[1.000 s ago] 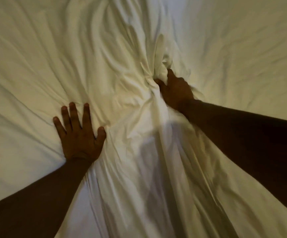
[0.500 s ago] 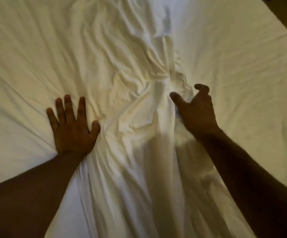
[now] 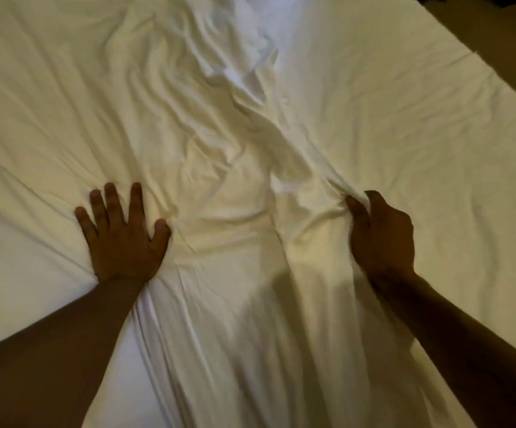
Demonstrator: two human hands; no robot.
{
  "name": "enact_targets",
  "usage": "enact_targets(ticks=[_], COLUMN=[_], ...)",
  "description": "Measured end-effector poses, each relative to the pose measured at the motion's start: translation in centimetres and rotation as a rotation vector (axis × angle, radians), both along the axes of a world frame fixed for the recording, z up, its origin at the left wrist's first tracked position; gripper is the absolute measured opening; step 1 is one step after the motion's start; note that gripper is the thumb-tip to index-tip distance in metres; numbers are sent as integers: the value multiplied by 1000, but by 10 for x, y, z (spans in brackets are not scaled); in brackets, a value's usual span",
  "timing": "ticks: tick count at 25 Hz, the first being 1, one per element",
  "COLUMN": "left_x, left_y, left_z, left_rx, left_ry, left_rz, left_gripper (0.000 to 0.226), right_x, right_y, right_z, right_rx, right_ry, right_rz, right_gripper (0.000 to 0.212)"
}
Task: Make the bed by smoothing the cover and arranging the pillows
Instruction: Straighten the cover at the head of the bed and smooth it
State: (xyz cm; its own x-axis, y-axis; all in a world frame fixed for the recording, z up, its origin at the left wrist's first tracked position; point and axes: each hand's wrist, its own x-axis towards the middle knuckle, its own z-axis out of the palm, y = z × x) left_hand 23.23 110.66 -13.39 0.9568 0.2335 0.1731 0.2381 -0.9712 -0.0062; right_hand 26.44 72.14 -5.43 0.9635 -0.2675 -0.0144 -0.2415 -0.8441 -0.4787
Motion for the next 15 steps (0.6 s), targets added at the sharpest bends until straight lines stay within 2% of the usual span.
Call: enact_targets(ticks=[4,8,9,11,13,15], left_x=[-7,-63,-89,-146,-212,-276], left_y=[-14,-47,-59,-84,-125,-182], left_z=[11,28,32,39,51,54], left_rx=[29,-50,-61,-71,-93,-145], left_ry=[108,259,273,290,347,421], left_rz=[83,187,174,123,91,62], left_gripper=[76,73,73,75,76,76], right_x=[14,23,15,-14,-64,-135], right_y=[-12,-34,-38,-31,-20,-25], right_z=[-44,-30,-22,-4,18,31], right_rx=[237,525,535,415,351,280], right_ry=[286,381,379,292,120,67], right_rz=[-163,-295,-322,-321,-188,-39], right_gripper=[49,56,55,50,53,68])
